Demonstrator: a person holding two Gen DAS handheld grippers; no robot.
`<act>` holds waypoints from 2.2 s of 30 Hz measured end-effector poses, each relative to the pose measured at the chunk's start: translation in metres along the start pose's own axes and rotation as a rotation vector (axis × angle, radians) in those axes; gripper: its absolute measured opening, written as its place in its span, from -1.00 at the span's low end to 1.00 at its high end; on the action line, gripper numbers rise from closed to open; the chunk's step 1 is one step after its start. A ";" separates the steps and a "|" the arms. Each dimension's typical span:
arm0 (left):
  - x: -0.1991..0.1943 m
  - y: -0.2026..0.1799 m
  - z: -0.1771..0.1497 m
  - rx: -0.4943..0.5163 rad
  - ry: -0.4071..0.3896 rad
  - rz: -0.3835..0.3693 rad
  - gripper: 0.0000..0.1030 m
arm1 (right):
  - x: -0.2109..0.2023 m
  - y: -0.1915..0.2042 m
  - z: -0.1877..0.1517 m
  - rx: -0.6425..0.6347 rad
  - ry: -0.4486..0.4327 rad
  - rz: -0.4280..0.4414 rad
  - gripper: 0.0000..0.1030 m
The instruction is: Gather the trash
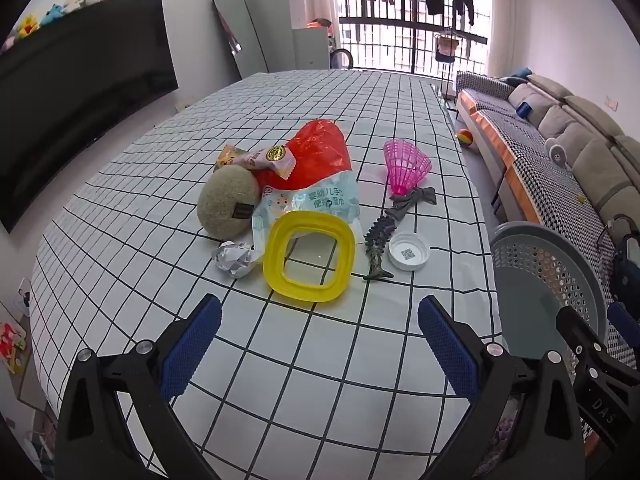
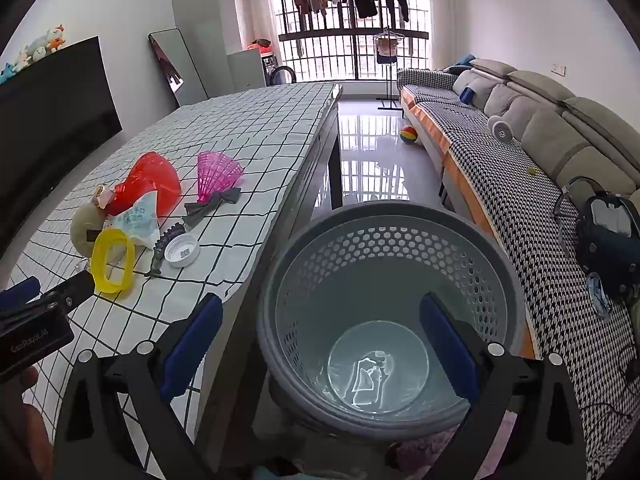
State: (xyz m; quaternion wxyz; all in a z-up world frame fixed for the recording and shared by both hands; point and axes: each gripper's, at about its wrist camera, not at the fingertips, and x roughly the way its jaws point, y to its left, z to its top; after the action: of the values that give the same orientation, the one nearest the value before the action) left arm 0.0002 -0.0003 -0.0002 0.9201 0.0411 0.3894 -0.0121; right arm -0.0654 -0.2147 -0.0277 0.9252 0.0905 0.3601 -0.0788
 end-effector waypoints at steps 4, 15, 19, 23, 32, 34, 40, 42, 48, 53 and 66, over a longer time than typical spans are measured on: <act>-0.001 0.000 0.000 -0.002 -0.003 -0.004 0.88 | 0.000 0.000 0.000 0.001 0.003 -0.001 0.83; -0.010 -0.019 -0.005 0.024 -0.017 -0.003 0.88 | -0.006 -0.016 -0.003 0.022 -0.008 -0.012 0.83; -0.012 -0.022 -0.006 0.030 -0.018 -0.001 0.88 | -0.010 -0.017 -0.002 0.021 -0.012 -0.011 0.83; -0.014 -0.025 -0.007 0.034 -0.022 -0.002 0.88 | -0.012 -0.018 -0.003 0.023 -0.013 -0.006 0.83; -0.016 -0.026 -0.007 0.036 -0.030 -0.005 0.88 | -0.017 -0.019 -0.003 0.030 -0.024 -0.005 0.83; -0.017 -0.025 -0.007 0.035 -0.030 -0.005 0.88 | -0.018 -0.020 -0.003 0.030 -0.027 -0.005 0.83; -0.018 -0.025 -0.008 0.037 -0.034 -0.005 0.88 | -0.019 -0.021 -0.003 0.028 -0.027 -0.006 0.83; -0.018 -0.025 -0.008 0.036 -0.034 -0.005 0.88 | -0.020 -0.021 -0.004 0.027 -0.027 -0.006 0.83; -0.018 -0.024 -0.007 0.035 -0.035 -0.006 0.88 | -0.020 -0.020 -0.004 0.027 -0.027 -0.006 0.83; -0.018 -0.023 -0.007 0.035 -0.035 -0.006 0.88 | -0.022 -0.019 -0.003 0.028 -0.030 -0.008 0.83; -0.018 -0.024 -0.008 0.035 -0.037 -0.005 0.88 | -0.023 -0.020 -0.003 0.029 -0.033 -0.009 0.83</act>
State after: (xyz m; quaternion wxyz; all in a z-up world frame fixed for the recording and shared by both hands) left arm -0.0194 -0.0234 0.0059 0.9262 0.0559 0.3723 -0.0218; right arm -0.0879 -0.2313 -0.0162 0.9292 0.1010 0.3439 -0.0897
